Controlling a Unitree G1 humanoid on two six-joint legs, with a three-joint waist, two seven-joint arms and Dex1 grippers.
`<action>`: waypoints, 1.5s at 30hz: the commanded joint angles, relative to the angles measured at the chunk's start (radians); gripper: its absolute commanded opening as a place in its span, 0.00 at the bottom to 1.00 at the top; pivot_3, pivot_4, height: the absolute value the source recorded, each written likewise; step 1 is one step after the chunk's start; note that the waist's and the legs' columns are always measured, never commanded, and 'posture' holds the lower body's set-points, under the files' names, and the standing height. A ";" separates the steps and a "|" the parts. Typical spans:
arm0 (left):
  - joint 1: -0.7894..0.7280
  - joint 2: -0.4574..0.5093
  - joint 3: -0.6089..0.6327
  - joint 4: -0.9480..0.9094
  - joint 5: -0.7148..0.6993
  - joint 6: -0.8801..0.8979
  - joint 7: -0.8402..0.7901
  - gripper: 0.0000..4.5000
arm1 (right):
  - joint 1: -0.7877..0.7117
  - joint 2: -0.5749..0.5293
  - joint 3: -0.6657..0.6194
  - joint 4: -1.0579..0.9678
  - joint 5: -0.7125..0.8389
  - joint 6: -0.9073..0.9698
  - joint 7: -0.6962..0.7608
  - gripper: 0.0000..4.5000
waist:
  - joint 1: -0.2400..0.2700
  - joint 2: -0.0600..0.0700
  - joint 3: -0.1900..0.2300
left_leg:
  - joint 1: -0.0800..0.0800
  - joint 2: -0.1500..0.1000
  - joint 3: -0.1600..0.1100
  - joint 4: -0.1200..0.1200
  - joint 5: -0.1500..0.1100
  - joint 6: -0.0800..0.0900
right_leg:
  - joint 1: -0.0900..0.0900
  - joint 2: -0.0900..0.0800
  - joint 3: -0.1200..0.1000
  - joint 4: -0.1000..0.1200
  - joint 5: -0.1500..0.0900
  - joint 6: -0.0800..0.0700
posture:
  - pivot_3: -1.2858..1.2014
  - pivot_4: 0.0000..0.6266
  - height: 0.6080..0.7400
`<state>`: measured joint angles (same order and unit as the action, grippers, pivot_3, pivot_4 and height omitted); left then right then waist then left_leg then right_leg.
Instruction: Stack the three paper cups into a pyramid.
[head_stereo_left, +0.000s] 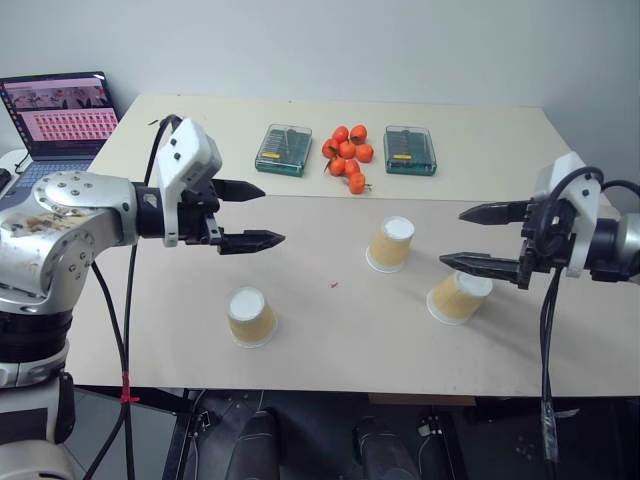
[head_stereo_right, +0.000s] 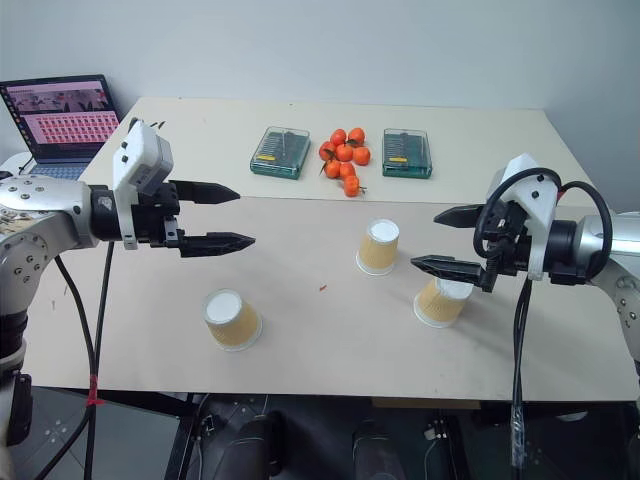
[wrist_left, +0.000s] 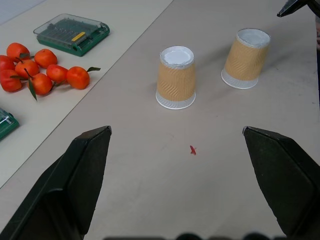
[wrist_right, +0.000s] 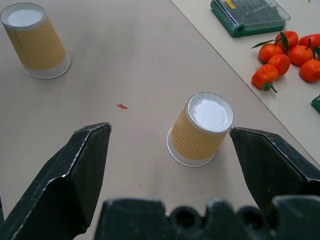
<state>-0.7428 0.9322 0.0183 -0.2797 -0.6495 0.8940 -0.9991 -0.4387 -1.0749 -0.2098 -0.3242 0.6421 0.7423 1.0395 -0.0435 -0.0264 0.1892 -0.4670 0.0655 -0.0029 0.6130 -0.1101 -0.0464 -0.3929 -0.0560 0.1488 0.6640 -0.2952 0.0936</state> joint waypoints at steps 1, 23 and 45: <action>-0.001 -0.022 0.006 -0.007 0.037 -0.061 0.024 1.00 | -0.030 0.006 -0.011 -0.012 -0.003 -0.014 -0.016 0.99 | 0.000 0.000 0.000 | 0.000 0.000 0.000 0.000 0.000 0.000 | 0.000 0.000 0.000 0.000 0.000 0.000 | 0.52 0.24 0.94; -0.041 -0.167 -0.003 0.002 -0.037 -0.010 0.070 1.00 | 0.210 -0.085 -0.164 0.090 -0.110 -0.059 0.013 0.99 | 0.002 0.000 0.000 | 0.000 -0.001 -0.001 0.000 0.000 0.000 | 0.001 0.000 -0.001 0.000 0.000 0.000 | 0.52 0.24 0.94; -0.070 -0.150 -0.022 0.007 0.013 -0.010 0.064 1.00 | 0.212 0.053 -0.018 0.207 -0.167 -0.122 0.015 0.99 | -0.003 -0.001 0.000 | 0.002 -0.001 -0.002 0.001 0.000 0.000 | 0.004 0.000 -0.001 0.000 0.000 0.001 | 0.52 0.24 0.94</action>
<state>-0.7862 0.7642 -0.0245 -0.2544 -0.6420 0.8936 -0.9359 -0.1952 -1.0228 -0.2290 -0.1185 0.4830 0.6434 1.0593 -0.0463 -0.0270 0.1891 -0.4647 0.0644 -0.0046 0.6135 -0.1101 -0.0463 -0.3892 -0.0560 0.1482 0.6639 -0.2956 0.0944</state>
